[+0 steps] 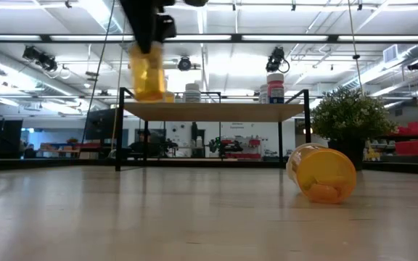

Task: Pick and place medicine bottles onto shelf by color
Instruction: Put the left yellow pill bottle on the shelf

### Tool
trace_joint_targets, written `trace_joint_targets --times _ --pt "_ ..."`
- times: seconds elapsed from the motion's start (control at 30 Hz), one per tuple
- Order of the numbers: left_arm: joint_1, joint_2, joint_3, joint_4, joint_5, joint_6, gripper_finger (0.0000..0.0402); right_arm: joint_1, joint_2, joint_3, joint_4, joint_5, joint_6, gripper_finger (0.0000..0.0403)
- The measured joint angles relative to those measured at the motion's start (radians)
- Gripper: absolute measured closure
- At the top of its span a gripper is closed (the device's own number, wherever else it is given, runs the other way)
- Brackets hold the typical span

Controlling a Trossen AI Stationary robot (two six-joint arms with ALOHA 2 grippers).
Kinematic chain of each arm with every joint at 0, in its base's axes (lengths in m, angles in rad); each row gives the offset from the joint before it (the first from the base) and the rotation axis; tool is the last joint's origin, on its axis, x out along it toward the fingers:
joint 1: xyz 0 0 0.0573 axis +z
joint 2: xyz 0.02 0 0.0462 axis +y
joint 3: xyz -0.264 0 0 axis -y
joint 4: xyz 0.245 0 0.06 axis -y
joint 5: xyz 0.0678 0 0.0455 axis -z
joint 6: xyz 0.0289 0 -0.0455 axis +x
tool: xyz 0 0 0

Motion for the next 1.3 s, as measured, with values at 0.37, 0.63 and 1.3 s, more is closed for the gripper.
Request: trace_joint_targets --times 0.37,0.63,1.3 --pt "0.249 0.000 0.242 -0.128 -0.001 0.292 0.0167 0.033 0.000 0.000 0.000 0.000 0.045 0.0091" --pt "0.397 0.000 0.365 -0.198 0.000 0.448 0.0174 0.020 0.000 0.000 0.000 0.000 0.051 0.0091" --pt "0.489 0.051 0.369 -0.125 -0.090 0.613 0.0178 -0.019 0.000 0.000 0.001 0.000 0.098 0.0091"
